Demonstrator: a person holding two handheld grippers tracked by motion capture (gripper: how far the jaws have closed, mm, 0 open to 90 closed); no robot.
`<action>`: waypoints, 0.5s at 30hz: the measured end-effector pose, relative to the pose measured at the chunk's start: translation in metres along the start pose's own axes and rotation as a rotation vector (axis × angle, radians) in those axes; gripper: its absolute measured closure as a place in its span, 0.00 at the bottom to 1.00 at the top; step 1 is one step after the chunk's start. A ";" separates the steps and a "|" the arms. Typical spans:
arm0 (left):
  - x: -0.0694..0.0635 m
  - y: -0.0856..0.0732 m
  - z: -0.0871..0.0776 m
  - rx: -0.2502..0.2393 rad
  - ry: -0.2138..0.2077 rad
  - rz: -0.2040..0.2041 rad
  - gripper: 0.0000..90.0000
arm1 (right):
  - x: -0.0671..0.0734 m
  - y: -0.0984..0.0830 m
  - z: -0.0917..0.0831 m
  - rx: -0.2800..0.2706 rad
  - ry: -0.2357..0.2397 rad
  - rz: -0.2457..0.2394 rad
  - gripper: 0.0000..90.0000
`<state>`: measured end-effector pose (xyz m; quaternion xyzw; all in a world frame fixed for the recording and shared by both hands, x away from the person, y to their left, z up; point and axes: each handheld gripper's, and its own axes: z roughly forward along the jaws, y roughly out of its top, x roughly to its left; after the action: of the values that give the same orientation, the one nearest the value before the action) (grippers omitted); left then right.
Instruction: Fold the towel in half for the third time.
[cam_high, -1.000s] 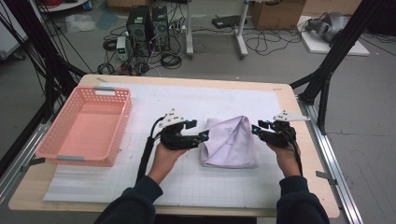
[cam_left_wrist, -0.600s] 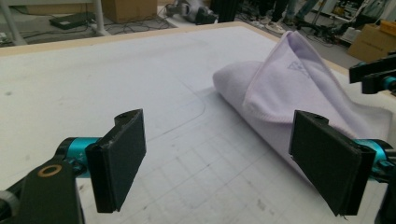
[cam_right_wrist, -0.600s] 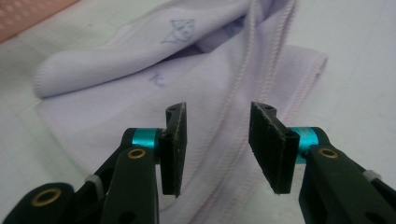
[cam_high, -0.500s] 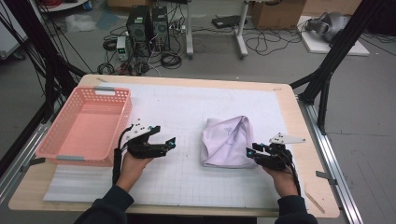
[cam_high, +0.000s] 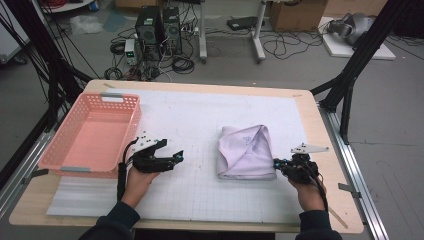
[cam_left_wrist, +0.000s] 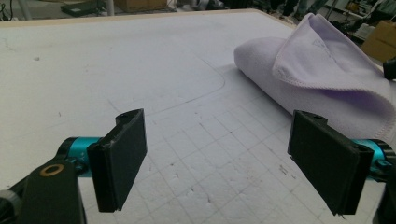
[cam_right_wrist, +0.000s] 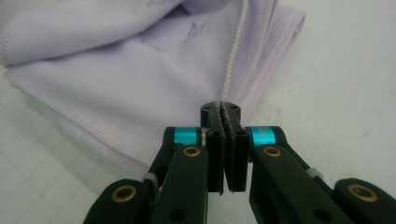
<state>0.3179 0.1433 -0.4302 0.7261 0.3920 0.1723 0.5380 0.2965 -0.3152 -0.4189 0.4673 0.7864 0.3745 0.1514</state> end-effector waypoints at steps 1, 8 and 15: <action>0.000 0.000 0.001 0.004 0.002 -0.001 0.22 | 0.000 -0.002 0.004 0.038 -0.007 0.000 0.96; 0.001 -0.002 0.000 0.004 0.012 -0.006 0.22 | -0.001 0.008 -0.007 -0.093 -0.009 0.022 0.69; 0.004 -0.002 -0.001 -0.001 0.020 -0.008 0.22 | 0.029 0.034 0.012 -0.181 0.056 -0.096 0.57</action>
<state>0.3189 0.1471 -0.4320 0.7226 0.4002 0.1776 0.5349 0.3096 -0.2757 -0.3987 0.4029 0.7746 0.4494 0.1888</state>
